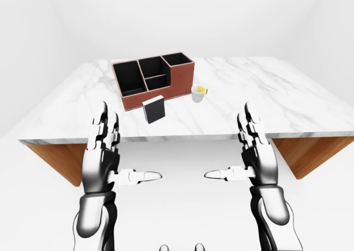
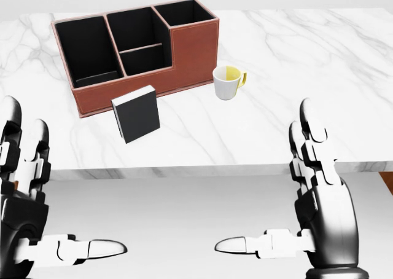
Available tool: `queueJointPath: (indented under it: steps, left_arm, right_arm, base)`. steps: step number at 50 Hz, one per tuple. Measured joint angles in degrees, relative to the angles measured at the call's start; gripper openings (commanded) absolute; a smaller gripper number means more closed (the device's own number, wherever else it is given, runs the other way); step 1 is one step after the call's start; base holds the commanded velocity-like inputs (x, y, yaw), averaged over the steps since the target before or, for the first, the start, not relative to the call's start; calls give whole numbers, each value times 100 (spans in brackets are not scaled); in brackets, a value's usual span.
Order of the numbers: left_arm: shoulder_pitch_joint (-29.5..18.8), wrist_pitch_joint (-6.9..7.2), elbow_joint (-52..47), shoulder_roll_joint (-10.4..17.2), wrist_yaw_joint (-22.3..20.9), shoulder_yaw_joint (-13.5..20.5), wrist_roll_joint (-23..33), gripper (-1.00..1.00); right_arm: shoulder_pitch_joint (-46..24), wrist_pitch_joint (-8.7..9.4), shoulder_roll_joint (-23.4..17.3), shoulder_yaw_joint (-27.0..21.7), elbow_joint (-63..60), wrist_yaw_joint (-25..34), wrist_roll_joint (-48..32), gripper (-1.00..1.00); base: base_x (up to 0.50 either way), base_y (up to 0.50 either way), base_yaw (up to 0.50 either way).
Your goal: Pick up the book and place it in the front compartment of the caddy.
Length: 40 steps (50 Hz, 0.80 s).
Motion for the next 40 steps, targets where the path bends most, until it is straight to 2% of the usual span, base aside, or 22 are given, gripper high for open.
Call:
queueJointPath:
  steps: [4, 13, 28, 40]
  left_arm:
    - [36, 0, -96, -7, -17, 6, -1, 100]
    - [71, 0, -213, -4, -38, 41, -6, 100]
    - [62, 0, -267, -14, -50, 68, 2, 100]
    - [23, 0, -252, -13, -37, 103, 7, 100]
  right_arm:
    - [50, 0, -8, 17, -160, 5, -23, 97]
    - [86, 0, -12, 50, -264, 24, -100, 97]
    - [91, 0, -25, 66, -281, 68, -223, 97]
    - [110, 0, -50, 126, -259, 138, -393, 96]
  base:
    - [0, 0, 0]
    - [33, -31, 0]
    - [42, -26, 0]
    - [50, -8, 0]
